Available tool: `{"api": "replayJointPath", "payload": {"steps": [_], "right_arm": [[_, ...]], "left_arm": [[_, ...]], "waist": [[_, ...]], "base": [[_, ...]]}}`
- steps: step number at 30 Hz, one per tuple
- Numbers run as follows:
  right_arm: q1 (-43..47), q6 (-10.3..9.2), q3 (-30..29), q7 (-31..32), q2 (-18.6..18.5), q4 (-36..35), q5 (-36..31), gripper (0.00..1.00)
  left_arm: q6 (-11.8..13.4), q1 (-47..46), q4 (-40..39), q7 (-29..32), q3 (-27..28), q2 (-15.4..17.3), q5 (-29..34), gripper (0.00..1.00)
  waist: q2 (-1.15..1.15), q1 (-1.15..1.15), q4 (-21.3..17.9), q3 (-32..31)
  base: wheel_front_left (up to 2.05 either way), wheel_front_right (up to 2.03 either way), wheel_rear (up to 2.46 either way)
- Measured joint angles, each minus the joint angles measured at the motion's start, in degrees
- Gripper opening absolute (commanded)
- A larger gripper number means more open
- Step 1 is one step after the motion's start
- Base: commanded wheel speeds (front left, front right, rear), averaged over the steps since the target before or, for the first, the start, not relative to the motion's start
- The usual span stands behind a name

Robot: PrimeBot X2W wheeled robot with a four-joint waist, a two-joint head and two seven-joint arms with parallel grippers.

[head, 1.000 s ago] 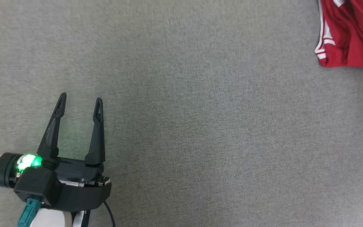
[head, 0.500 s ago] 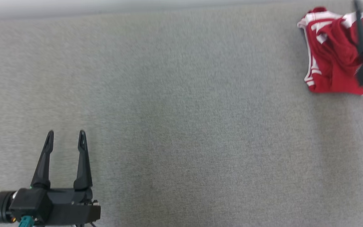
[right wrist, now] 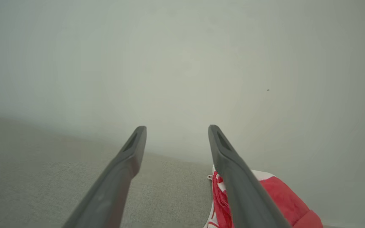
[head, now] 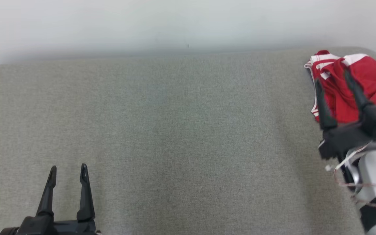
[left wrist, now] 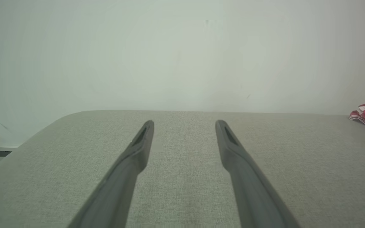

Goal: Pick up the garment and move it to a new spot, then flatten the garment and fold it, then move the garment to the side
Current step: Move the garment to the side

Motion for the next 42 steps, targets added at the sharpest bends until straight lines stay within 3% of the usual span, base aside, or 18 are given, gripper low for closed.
{"api": "replayJointPath", "payload": {"steps": [11,22,42], "right_arm": [[15.55,0.0,-3.08,0.0,8.71,-7.26,-3.36,1.0],[25.19,0.0,-5.87,0.0,15.79,-11.87,-4.88,1.0],[31.98,0.0,-8.08,-0.01,19.15,-13.17,-4.39,1.0]], "left_arm": [[0.99,2.5,2.4,0.0,-0.2,-0.01,-0.42,1.0],[1.57,3.44,4.26,0.0,-1.55,-0.02,-0.73,1.0],[0.29,4.24,8.06,0.0,-2.4,-0.05,-2.37,1.0]], "waist": [[0.0,0.0,0.64,-4.65],[0.01,0.01,0.58,-7.05],[0.01,0.01,1.43,-7.96]], "base": [[0.0,0.0,0.0],[0.0,0.0,0.0],[0.0,0.0,0.0]]}}
